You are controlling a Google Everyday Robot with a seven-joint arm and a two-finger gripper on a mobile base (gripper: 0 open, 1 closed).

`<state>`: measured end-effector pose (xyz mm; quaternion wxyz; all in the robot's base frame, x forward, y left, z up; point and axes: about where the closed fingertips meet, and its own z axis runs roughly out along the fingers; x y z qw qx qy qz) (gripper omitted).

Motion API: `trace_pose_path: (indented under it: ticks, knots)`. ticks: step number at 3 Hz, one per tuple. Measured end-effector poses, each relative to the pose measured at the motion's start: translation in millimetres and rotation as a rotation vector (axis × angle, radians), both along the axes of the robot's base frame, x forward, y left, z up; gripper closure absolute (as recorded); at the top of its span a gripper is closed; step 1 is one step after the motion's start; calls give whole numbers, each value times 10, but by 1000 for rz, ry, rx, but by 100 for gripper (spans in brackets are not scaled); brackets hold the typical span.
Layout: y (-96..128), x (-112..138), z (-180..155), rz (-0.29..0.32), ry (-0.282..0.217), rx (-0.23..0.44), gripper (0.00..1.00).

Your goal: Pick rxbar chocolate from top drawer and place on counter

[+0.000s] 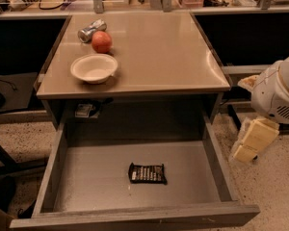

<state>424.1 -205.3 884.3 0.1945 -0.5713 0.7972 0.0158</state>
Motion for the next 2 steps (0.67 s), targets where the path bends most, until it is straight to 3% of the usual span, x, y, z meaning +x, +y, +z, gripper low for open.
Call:
trace_pose_path:
  ticks: [1, 2]
  knots:
    - [67, 52, -124, -9, 3, 14, 0]
    - [511, 431, -453, 18, -16, 38, 0]
